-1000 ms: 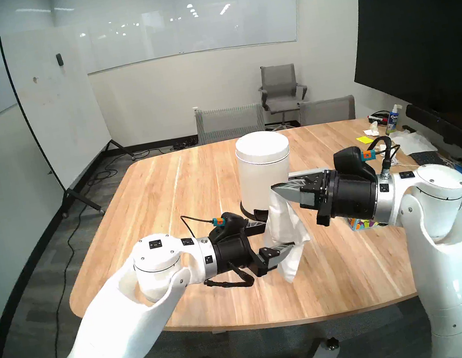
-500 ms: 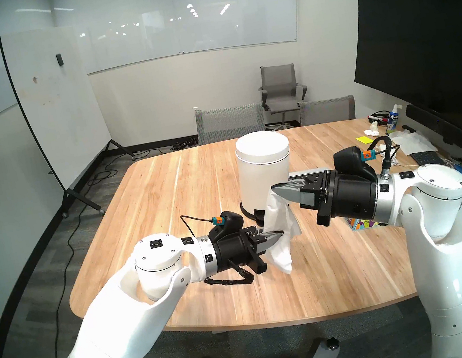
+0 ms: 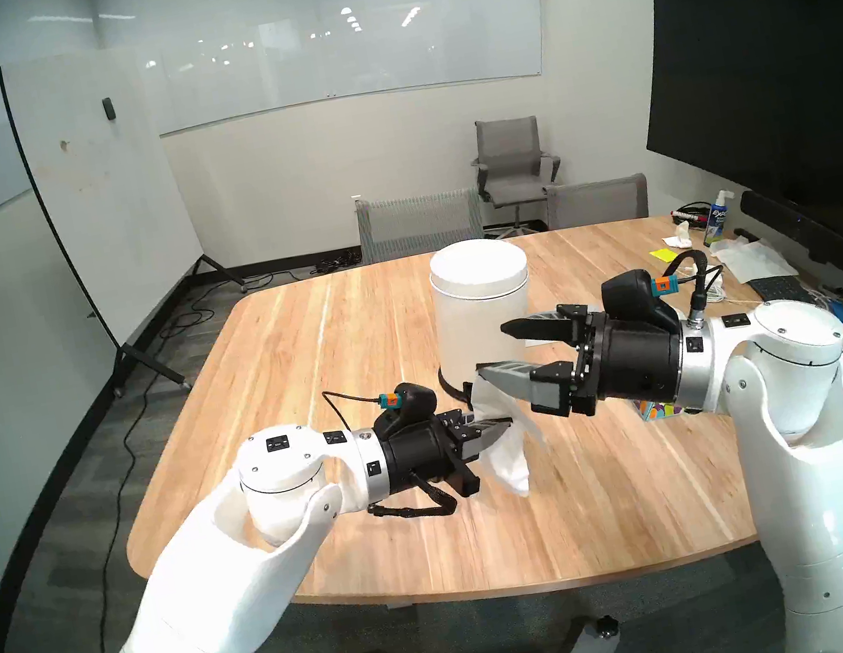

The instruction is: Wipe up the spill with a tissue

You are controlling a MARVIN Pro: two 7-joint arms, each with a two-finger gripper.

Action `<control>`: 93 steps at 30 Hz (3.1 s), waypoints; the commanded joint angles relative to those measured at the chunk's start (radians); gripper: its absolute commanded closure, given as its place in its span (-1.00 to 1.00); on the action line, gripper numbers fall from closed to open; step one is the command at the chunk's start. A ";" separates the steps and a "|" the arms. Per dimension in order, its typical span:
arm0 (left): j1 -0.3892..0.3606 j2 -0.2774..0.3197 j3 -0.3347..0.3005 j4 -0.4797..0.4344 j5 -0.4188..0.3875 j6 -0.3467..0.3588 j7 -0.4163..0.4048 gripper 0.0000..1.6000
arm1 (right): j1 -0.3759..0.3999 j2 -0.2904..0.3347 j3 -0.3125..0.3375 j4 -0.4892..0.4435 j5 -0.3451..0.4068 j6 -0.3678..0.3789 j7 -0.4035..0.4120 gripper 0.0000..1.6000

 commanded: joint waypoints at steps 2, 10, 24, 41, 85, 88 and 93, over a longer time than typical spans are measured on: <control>0.024 0.026 -0.042 -0.036 -0.028 -0.006 -0.013 1.00 | 0.018 -0.004 -0.004 -0.009 -0.007 0.007 -0.014 -1.00; 0.035 0.064 -0.092 -0.025 -0.043 -0.015 -0.036 1.00 | 0.016 0.002 0.003 -0.018 -0.007 0.015 -0.023 -1.00; 0.042 0.110 -0.173 0.008 -0.081 -0.024 -0.088 1.00 | 0.020 0.004 0.001 -0.032 -0.012 0.034 -0.039 -1.00; 0.028 0.129 -0.201 0.065 -0.081 -0.037 -0.112 1.00 | -0.009 0.005 0.006 -0.003 -0.036 0.011 -0.077 -1.00; -0.078 0.281 -0.238 0.181 0.019 -0.071 -0.304 1.00 | -0.193 0.022 0.143 -0.044 -0.035 -0.060 0.015 -1.00; -0.088 0.297 -0.226 0.181 0.046 -0.076 -0.317 1.00 | -0.193 0.021 0.143 -0.044 -0.036 -0.060 0.016 -1.00; -0.118 0.305 -0.203 0.200 0.092 -0.082 -0.334 1.00 | -0.193 0.020 0.143 -0.044 -0.038 -0.061 0.017 -1.00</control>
